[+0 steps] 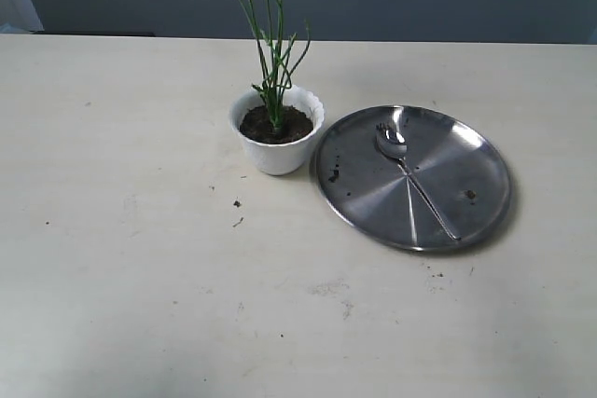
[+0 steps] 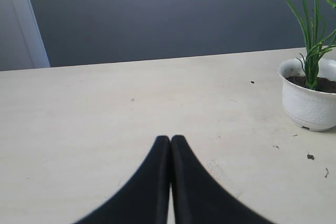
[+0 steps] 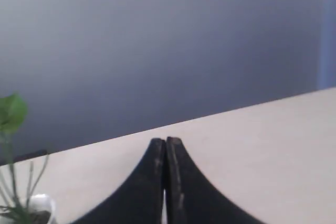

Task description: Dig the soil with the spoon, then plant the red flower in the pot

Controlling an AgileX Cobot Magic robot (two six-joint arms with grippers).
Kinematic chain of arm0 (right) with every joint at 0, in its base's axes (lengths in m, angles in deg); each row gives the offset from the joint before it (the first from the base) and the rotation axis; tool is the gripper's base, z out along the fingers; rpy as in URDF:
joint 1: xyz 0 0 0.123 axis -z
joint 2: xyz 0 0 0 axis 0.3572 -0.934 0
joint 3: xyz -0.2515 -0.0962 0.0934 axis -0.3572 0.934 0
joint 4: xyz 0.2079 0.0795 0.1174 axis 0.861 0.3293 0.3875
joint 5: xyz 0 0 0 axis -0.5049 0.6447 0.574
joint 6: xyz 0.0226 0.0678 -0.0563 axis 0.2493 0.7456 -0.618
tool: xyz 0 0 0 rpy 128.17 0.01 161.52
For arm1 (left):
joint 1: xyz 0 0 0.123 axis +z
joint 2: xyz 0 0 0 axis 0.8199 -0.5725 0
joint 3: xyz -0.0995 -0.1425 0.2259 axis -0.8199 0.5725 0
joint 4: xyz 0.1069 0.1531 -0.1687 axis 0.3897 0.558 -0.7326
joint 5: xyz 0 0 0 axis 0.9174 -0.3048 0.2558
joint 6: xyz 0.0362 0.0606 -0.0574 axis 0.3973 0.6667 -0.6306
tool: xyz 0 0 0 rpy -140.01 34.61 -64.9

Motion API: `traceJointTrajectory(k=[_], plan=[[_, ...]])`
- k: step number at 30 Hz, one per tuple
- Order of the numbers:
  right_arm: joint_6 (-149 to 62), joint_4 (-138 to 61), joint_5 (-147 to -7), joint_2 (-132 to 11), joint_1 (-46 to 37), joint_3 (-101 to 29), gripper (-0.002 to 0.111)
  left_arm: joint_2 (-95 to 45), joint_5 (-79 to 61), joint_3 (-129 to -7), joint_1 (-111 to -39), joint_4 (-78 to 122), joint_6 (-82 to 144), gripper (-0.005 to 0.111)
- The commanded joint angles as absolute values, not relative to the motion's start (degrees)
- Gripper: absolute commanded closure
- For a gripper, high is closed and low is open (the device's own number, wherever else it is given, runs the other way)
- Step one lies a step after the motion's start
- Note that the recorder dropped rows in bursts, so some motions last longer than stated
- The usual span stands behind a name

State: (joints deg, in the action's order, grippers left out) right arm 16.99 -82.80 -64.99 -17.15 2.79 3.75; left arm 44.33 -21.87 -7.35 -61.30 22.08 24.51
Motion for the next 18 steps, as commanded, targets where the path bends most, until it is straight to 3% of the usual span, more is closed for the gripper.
traceJointTrajectory(k=[1, 10, 18], plan=[[13.3, -80.4, -53.9, -7.6, 4.9, 7.8, 0.109, 44.6, -21.9, -7.5, -61.5, 22.1, 24.3, 0.106], [2.4, -77.6, -53.8, 7.0, 4.9, 18.2, 0.109, 44.6, -21.9, -7.5, -61.5, 22.1, 24.3, 0.106], [-24.8, -60.3, -53.5, 11.3, 5.0, 24.4, 0.109, 44.6, -21.9, -7.5, -61.5, 22.1, 24.3, 0.106]])
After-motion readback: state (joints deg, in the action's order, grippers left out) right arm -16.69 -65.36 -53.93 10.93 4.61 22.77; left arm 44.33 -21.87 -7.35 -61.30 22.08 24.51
